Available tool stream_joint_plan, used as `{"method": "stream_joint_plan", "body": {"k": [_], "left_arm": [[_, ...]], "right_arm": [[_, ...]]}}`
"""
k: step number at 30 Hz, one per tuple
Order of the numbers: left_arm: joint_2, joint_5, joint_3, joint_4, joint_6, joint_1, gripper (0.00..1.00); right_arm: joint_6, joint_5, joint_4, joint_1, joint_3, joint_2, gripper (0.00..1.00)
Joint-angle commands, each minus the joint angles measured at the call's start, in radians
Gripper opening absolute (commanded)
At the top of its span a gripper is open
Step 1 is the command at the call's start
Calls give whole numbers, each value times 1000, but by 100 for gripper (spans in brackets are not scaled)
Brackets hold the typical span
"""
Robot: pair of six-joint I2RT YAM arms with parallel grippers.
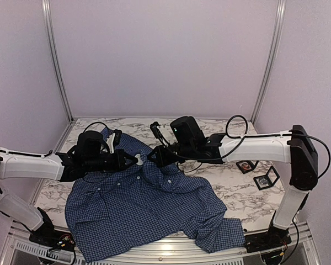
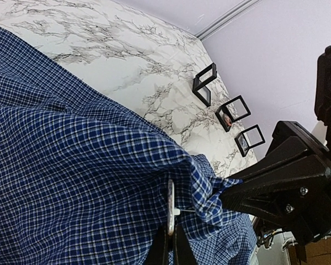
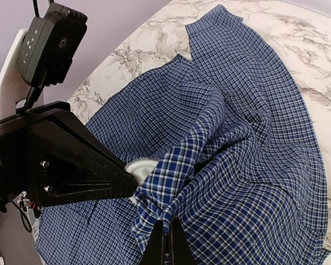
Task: Remove the brooch from the garment
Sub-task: Remove the brooch from the flattened clothing.
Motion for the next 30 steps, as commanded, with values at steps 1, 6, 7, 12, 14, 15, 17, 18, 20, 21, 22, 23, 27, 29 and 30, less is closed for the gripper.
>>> {"method": "stream_joint_plan", "body": {"k": [1, 6, 7, 12, 14, 15, 17, 18, 20, 21, 22, 23, 27, 29, 30], "left_arm": [[-21, -34, 27, -81, 40, 4, 0], [-26, -58, 31, -103, 49, 4, 0], [-27, -66, 32, -108, 49, 4, 0], [-67, -104, 26, -116, 39, 4, 0], [-92, -116, 37, -132, 40, 5, 0], [-104, -121, 44, -142, 41, 7, 0], [-128, -132, 64, -161, 42, 10, 0], [-142, -137, 71, -170, 42, 11, 0], [-166, -150, 87, -192, 44, 14, 0], [-179, -154, 93, -199, 45, 15, 0], [-188, -152, 98, -203, 46, 16, 0], [-198, -148, 105, -205, 45, 16, 0], [-214, -125, 130, -208, 40, 19, 0], [-217, -116, 138, -203, 35, 19, 0], [-217, -110, 140, -196, 30, 21, 0]], "right_arm": [[6, -11, 25, 5, 51, 17, 0], [7, -17, 29, 6, 52, 24, 0], [9, -16, 29, 5, 51, 23, 0], [17, -23, 35, 5, 45, 29, 0], [21, -27, 39, 5, 38, 35, 0], [21, -30, 40, 5, 35, 40, 0], [30, -40, 50, 6, 22, 48, 0], [35, -46, 50, 6, 15, 53, 0], [48, -55, 89, 6, 4, 66, 0], [52, -58, 96, 7, -3, 77, 0], [58, -61, 104, 8, -9, 86, 0], [64, -62, 112, 10, -16, 94, 0], [86, -71, 137, 31, -28, 132, 0], [100, -73, 149, 40, -33, 147, 0], [107, -76, 156, 43, -37, 151, 0]]}}
